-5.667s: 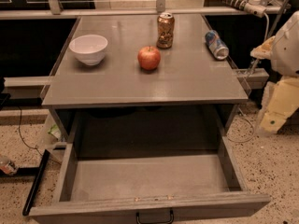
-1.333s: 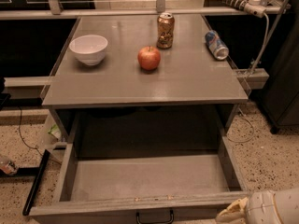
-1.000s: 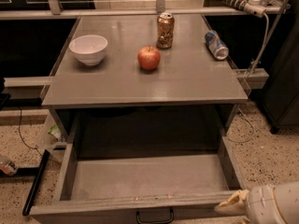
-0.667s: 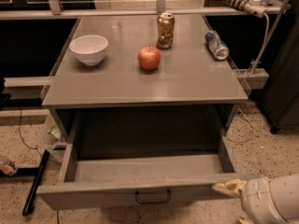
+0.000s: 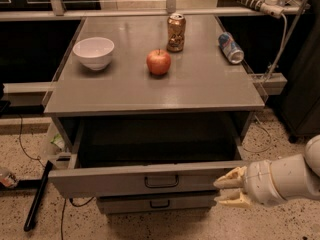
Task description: Close top drawer
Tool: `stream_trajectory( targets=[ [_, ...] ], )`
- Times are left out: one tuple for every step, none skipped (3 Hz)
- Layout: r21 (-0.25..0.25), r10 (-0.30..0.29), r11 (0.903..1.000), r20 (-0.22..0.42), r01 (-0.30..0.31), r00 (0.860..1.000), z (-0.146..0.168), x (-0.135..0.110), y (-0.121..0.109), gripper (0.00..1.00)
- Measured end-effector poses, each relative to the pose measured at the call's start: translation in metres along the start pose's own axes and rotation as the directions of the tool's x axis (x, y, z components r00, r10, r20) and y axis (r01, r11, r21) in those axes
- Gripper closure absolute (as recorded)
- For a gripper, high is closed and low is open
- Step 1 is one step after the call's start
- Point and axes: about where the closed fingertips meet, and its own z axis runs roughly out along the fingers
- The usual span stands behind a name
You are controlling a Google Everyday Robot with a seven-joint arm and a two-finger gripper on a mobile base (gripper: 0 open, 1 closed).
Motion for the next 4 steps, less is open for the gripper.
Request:
stream_trajectory(
  targets=[
    [0.031, -0.023, 0.9992, -0.047, 0.025, 0.999, 0.014, 0.001, -0.043, 0.85],
    [0.055, -0.023, 0.9981, -0.081, 0.028, 0.996, 0.024, 0.005, -0.069, 1.0],
    [0.054, -0.023, 0.9981, -0.081, 0.028, 0.996, 0.024, 0.005, -0.069, 0.81],
    [0.054, -0.023, 0.9981, -0.081, 0.028, 0.996, 0.024, 0.005, -0.069, 0.59]
  ],
)
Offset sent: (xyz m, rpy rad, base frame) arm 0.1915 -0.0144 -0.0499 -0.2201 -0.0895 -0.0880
